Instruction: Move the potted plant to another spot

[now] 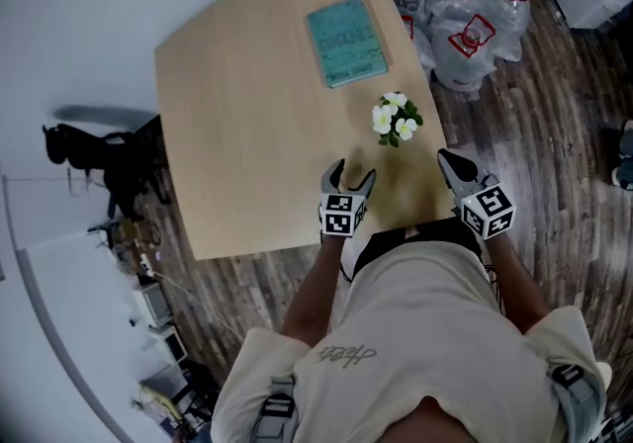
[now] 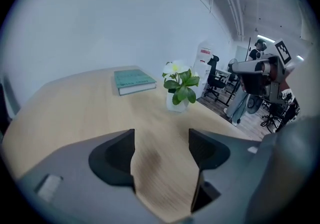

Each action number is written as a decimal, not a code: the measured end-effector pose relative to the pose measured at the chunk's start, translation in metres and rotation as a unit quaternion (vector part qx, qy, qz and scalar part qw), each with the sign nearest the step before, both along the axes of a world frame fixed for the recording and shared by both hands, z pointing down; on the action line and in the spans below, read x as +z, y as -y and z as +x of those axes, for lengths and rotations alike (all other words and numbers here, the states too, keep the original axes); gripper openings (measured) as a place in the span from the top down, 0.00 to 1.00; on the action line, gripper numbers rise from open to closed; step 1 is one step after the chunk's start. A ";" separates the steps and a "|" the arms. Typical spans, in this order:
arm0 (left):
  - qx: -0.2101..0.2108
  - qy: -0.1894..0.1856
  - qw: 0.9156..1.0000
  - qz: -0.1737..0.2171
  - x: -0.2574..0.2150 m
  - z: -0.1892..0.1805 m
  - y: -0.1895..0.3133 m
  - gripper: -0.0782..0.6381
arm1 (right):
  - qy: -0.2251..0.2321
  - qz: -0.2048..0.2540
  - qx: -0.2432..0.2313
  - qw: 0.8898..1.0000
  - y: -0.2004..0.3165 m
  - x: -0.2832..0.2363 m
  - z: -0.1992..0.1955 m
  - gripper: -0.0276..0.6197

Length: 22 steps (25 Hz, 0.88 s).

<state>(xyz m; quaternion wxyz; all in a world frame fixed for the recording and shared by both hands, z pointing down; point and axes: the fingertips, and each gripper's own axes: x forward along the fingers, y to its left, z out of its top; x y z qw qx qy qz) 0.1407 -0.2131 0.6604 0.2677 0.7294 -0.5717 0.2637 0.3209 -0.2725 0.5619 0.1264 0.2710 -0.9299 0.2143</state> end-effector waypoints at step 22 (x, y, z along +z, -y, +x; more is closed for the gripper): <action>-0.045 -0.030 0.987 0.151 -0.126 -0.031 -0.023 0.87 | 0.021 0.086 -0.046 0.995 -0.023 -0.073 -0.052 0.95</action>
